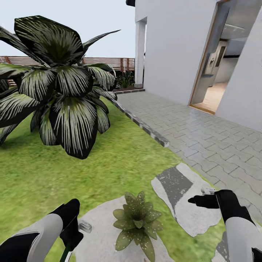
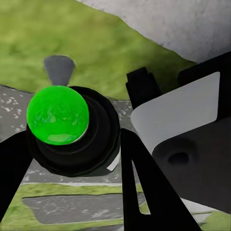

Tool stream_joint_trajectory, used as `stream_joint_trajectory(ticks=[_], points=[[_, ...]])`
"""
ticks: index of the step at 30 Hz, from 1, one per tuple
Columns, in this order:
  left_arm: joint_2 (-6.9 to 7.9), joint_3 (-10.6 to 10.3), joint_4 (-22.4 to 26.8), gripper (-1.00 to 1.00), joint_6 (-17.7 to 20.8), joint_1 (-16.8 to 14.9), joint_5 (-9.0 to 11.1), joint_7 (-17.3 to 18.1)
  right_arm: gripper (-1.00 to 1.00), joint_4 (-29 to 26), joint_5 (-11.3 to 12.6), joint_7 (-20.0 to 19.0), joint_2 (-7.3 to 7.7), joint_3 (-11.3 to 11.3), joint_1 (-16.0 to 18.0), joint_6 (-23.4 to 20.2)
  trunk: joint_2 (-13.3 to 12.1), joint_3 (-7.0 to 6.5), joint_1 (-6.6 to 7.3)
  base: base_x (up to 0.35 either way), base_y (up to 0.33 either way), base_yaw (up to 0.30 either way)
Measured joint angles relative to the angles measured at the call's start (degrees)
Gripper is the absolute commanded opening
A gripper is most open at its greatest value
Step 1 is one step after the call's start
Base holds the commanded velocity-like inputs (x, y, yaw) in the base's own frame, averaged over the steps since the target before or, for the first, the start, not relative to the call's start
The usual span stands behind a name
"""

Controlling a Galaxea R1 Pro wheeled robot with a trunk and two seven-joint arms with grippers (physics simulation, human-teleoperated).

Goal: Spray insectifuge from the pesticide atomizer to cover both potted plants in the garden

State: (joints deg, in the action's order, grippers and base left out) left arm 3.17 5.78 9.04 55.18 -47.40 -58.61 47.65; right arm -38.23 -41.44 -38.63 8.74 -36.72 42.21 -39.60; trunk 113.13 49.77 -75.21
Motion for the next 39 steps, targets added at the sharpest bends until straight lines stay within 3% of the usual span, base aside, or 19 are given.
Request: stream_joint_trajectory(ticks=[10,28,39], points=[[0.00,0.0,0.0,-1.00,0.0,0.0,-0.1,0.0,1.00,0.0,0.0,0.0,0.01,-0.1,0.0,-0.1,0.0,-0.37,0.00,0.000,0.234,-0.236],[0.00,0.0,0.1,-1.00,-0.1,0.0,0.0,0.0,1.00,-0.1,0.0,0.0,0.00,-0.1,0.0,-2.7,0.0,-0.79,0.00,0.004,0.011,-0.275],[-0.08,0.0,0.4,-1.00,-0.1,0.0,0.0,0.0,1.00,-0.1,0.0,0.0,0.00,0.0,0.0,-2.7,0.0,-1.18,0.02,0.172,0.074,-0.264]])
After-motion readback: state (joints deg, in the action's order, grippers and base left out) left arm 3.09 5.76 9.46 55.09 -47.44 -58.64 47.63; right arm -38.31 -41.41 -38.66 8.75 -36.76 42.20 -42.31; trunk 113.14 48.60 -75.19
